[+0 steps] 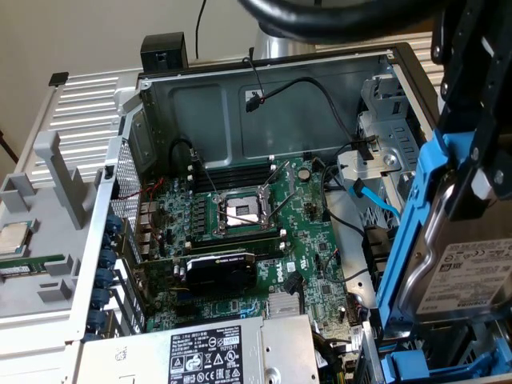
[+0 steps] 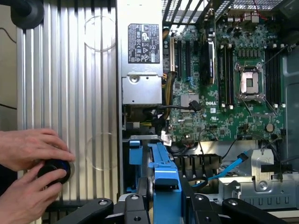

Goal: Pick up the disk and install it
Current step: 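Insert the disk into the insertion slot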

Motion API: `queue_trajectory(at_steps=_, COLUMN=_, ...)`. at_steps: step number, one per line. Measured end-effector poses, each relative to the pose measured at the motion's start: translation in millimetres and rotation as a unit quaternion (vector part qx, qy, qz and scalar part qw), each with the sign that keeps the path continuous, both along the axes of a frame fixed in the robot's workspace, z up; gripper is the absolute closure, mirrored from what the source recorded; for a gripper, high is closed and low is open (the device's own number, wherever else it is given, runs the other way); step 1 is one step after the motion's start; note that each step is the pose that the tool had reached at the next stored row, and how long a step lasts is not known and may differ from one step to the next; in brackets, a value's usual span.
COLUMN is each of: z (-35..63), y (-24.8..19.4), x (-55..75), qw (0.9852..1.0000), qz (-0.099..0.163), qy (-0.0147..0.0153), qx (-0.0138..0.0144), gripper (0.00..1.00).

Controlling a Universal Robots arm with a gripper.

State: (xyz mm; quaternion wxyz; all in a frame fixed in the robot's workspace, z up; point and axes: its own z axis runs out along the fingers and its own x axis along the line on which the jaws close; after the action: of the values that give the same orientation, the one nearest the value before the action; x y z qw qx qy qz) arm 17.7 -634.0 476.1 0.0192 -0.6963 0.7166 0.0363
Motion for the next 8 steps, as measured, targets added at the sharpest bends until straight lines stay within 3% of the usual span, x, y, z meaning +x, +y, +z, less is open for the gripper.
queue_trajectory(at_steps=8, z=-0.3, y=-3.6, x=0.1, qw=1.0000, qz=0.001, qy=0.0000, qx=0.0073, gripper=0.64)
